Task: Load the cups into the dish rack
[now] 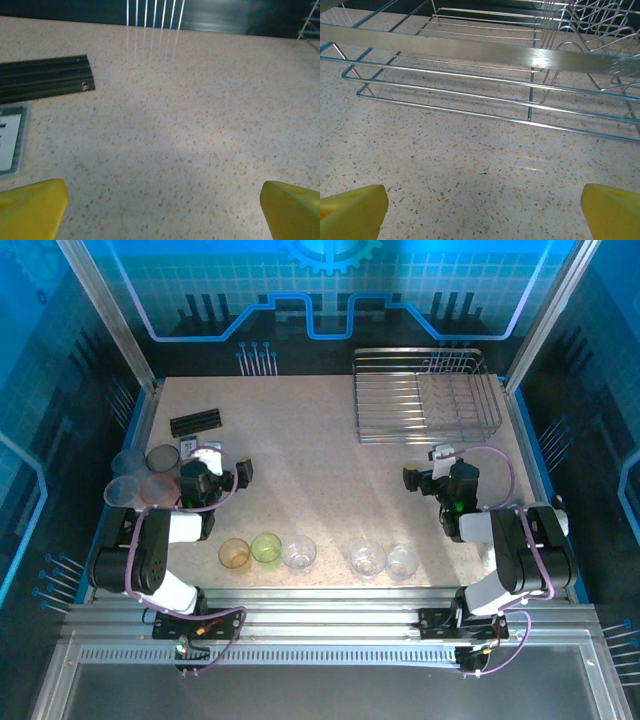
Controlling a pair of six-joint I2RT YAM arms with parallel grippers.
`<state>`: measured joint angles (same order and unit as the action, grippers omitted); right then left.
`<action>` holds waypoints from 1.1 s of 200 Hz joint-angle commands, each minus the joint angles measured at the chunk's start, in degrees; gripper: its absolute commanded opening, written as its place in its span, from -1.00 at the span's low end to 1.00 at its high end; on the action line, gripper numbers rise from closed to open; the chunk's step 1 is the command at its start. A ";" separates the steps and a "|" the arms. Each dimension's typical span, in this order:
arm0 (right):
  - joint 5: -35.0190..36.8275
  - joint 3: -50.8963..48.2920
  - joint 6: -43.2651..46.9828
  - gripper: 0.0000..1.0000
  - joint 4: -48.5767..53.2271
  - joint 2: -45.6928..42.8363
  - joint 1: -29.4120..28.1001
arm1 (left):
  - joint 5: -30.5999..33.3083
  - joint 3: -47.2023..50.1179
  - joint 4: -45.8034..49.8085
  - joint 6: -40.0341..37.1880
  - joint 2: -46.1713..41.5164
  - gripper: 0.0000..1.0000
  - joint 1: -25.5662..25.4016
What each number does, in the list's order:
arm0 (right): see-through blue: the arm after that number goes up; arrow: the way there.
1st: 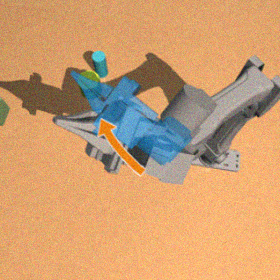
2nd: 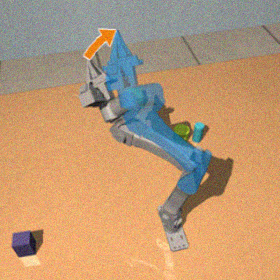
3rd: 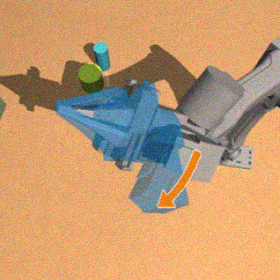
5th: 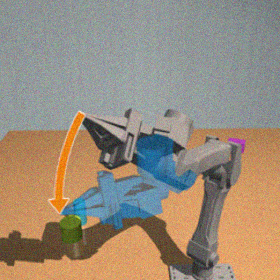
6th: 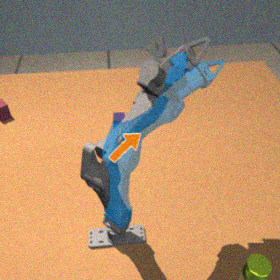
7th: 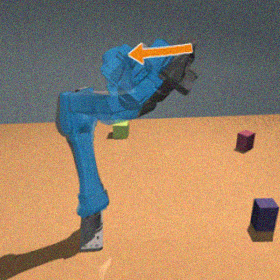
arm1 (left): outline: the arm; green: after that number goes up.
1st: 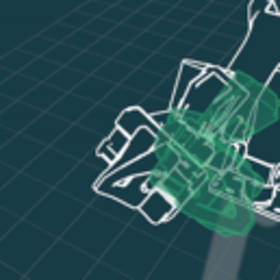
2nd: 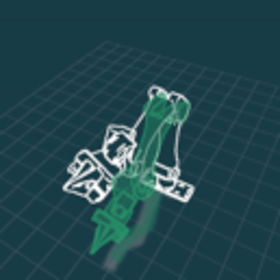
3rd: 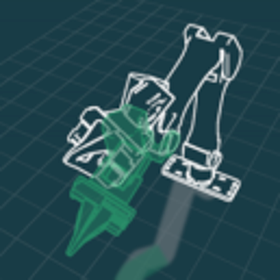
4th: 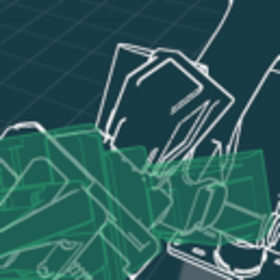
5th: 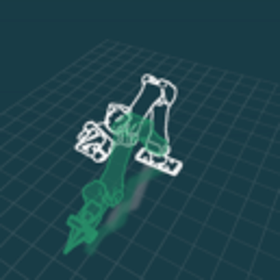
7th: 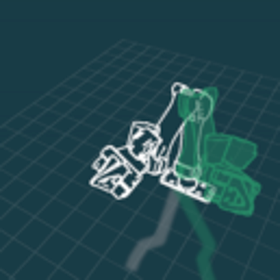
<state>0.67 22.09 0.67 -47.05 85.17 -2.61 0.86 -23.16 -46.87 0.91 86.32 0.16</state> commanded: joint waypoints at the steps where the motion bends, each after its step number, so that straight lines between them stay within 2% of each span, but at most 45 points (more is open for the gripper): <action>1: 6.40 -1.46 -2.48 1.00 3.16 -9.67 -0.16 | 4.59 -2.52 8.38 -1.15 -6.06 0.99 -1.00; 18: 10.14 -0.44 -7.83 1.00 11.99 -16.62 0.74 | 7.19 -2.61 10.44 -0.47 -9.11 0.99 -1.13; 46: 5.04 7.40 -17.54 1.00 34.41 -23.55 3.99 | 12.18 -3.30 14.30 3.18 -16.98 0.99 -1.48; 62: 3.16 12.83 -19.94 1.00 43.62 -24.16 4.28 | 14.22 -5.61 21.98 5.46 -22.76 0.99 -1.48; 81: 2.09 18.05 -20.88 1.00 49.16 -23.16 4.21 | 15.74 -10.29 34.32 7.05 -28.74 0.99 -1.48; 95: 2.58 22.49 -21.87 1.00 52.63 -21.19 4.28 | 15.56 -12.78 40.77 6.99 -32.26 0.98 -1.48; 128: 1.21 38.99 -21.69 1.00 65.88 -10.86 5.86 | 12.66 -14.11 47.08 4.77 -38.22 0.99 -1.39; 154: -0.64 50.76 -23.61 0.97 75.09 -1.75 8.18 | 10.79 -16.30 53.78 7.81 -40.29 0.99 -1.39; 186: -3.18 57.61 -26.27 0.89 78.11 5.94 10.38 | 6.48 -17.20 59.59 15.17 -41.31 0.99 -1.39; 220: -1.59 60.45 -24.70 0.86 76.80 10.43 11.96 | 1.22 -17.40 63.51 19.23 -42.01 0.98 -1.39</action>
<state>-0.60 79.59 -24.01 27.05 93.36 7.88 7.57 -38.54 10.94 15.20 45.39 -0.93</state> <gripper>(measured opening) 0.932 0.992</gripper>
